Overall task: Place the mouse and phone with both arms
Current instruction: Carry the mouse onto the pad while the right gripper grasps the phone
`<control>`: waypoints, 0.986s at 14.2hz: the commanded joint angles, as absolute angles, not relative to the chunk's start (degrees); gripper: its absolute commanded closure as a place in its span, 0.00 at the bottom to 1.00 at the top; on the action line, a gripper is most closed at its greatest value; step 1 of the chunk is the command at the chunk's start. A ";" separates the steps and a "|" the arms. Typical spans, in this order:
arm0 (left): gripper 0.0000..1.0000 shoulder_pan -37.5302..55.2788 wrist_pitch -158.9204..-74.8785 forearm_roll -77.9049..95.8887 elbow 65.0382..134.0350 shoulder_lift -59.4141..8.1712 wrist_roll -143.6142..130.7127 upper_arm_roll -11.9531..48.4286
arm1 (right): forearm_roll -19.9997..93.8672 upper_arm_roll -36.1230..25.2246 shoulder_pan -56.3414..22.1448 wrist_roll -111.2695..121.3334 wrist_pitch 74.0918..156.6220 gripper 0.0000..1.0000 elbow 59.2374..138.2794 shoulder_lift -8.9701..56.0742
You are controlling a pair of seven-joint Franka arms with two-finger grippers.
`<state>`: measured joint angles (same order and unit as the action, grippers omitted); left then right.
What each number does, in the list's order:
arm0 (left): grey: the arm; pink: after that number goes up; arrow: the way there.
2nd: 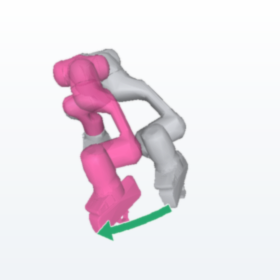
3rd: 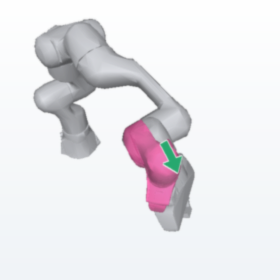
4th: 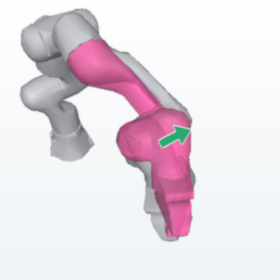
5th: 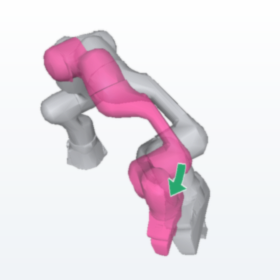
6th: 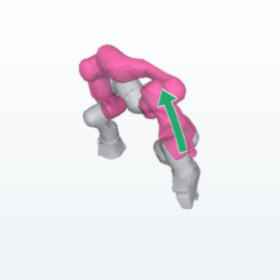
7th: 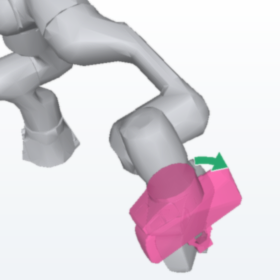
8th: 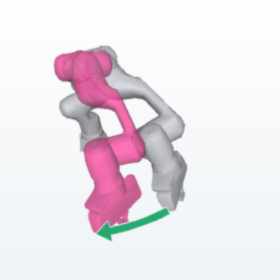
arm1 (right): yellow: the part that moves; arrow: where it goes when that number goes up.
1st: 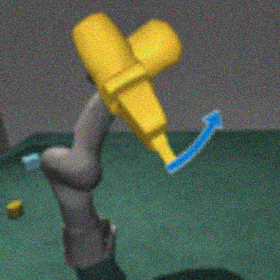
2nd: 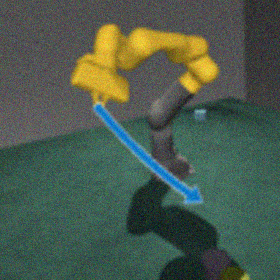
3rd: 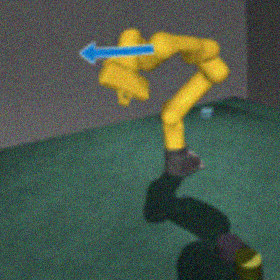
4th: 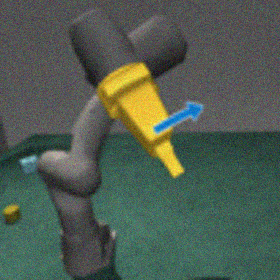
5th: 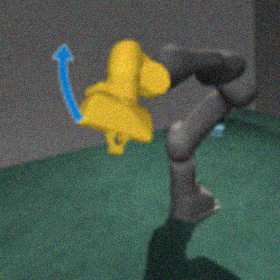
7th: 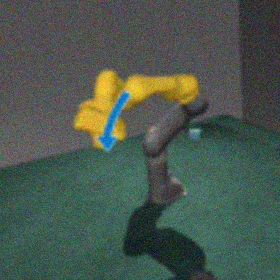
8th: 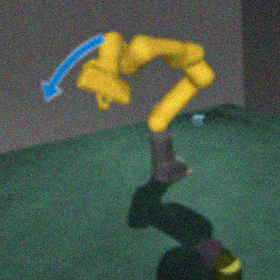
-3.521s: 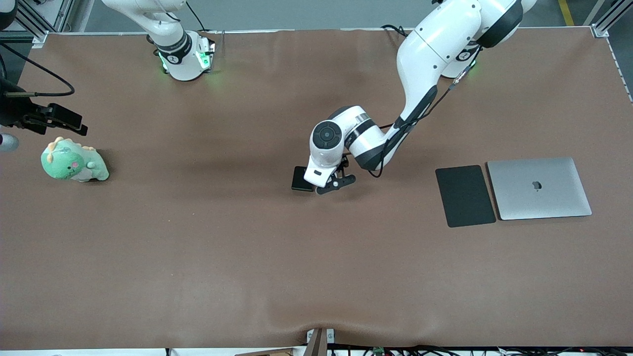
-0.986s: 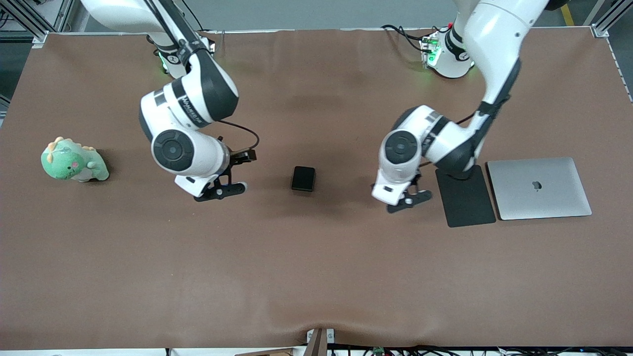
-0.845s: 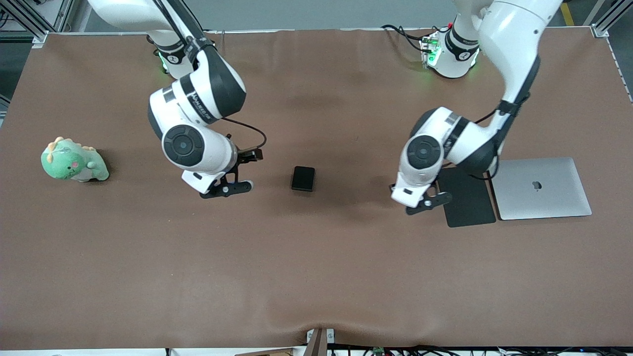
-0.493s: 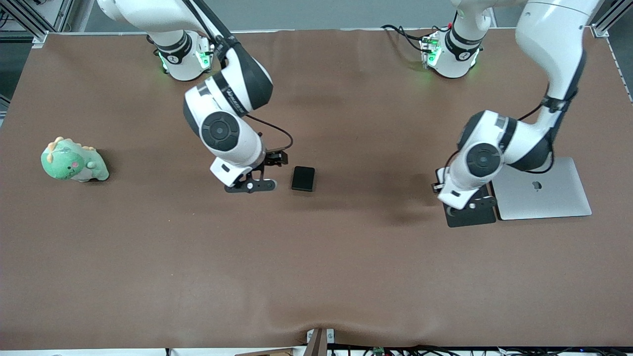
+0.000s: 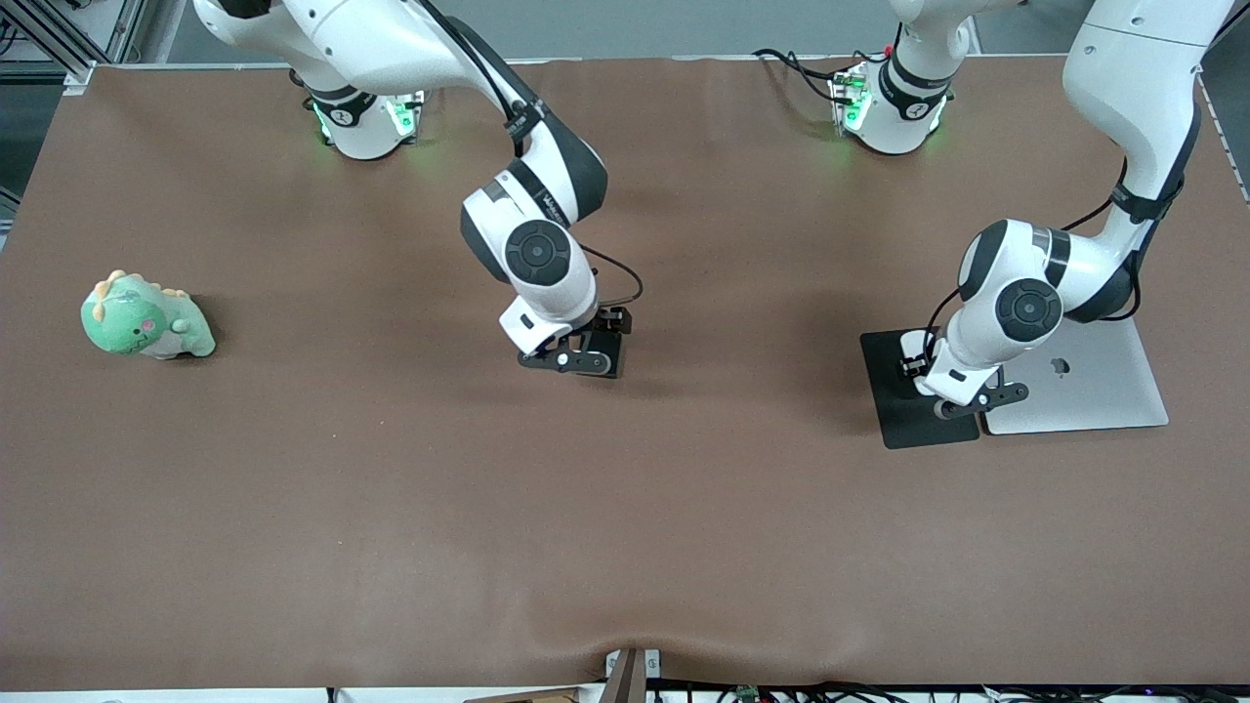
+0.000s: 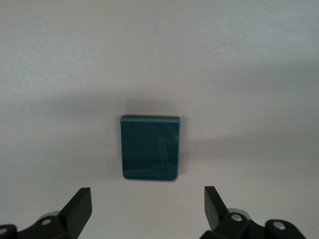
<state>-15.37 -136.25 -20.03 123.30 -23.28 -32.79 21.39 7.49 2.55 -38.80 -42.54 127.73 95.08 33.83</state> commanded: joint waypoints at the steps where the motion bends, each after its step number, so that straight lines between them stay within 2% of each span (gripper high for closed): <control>1: 0.69 -18.53 -139.21 -20.92 124.19 -23.90 -29.54 22.15 | 6.77 1.93 -39.20 -44.20 134.99 0.00 100.72 33.04; 8: 0.64 -18.37 -145.01 -20.83 123.05 -27.68 -29.00 22.15 | 3.98 1.76 -39.46 -46.41 134.91 0.00 95.11 38.40; 14: 0.61 -17.67 -145.02 -20.83 121.73 -28.30 -28.92 22.15 | 1.14 1.85 -39.11 -46.58 134.56 0.00 91.85 40.95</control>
<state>-17.91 -144.57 -20.03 122.73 -27.63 -29.19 22.00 2.11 1.86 -38.88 -45.17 135.12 94.90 39.23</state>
